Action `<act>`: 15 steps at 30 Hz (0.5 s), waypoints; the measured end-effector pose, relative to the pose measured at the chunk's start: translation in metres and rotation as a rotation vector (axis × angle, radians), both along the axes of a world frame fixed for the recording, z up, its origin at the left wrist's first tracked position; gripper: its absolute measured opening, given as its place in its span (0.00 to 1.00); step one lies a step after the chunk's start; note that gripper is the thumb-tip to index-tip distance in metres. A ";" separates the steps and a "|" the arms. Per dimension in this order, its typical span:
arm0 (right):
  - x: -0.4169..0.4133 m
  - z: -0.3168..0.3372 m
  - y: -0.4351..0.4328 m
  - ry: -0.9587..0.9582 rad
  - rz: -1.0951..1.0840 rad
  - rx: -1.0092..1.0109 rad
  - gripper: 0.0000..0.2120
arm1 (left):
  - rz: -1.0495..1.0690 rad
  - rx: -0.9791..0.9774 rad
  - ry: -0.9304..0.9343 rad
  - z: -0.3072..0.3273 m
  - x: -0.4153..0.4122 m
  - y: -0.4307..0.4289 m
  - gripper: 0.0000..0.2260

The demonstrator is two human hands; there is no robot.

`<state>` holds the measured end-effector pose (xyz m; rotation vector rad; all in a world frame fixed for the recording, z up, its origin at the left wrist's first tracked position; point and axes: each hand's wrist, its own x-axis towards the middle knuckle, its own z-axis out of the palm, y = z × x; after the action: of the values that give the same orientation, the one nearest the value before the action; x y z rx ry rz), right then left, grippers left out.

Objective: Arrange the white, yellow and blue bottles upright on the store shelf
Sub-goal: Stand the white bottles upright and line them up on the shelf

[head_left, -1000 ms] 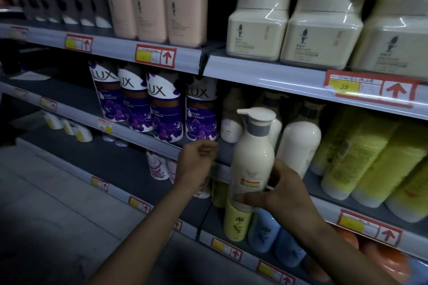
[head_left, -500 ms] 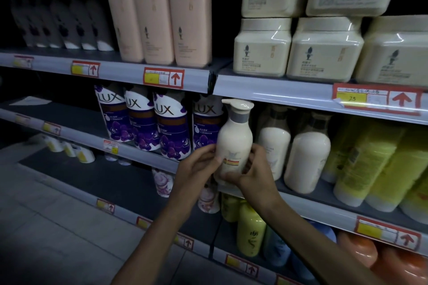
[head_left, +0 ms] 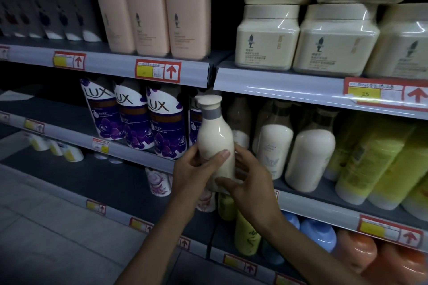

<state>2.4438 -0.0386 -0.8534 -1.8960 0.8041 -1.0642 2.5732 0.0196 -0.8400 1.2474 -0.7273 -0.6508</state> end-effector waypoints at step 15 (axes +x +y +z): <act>-0.022 0.028 0.016 -0.029 0.331 0.566 0.32 | -0.180 -0.042 0.398 0.016 -0.004 0.013 0.18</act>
<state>2.4220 -0.0231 -0.8249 -1.4578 0.6572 -0.5783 2.5694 0.0323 -0.8243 0.9791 -0.5198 -0.9929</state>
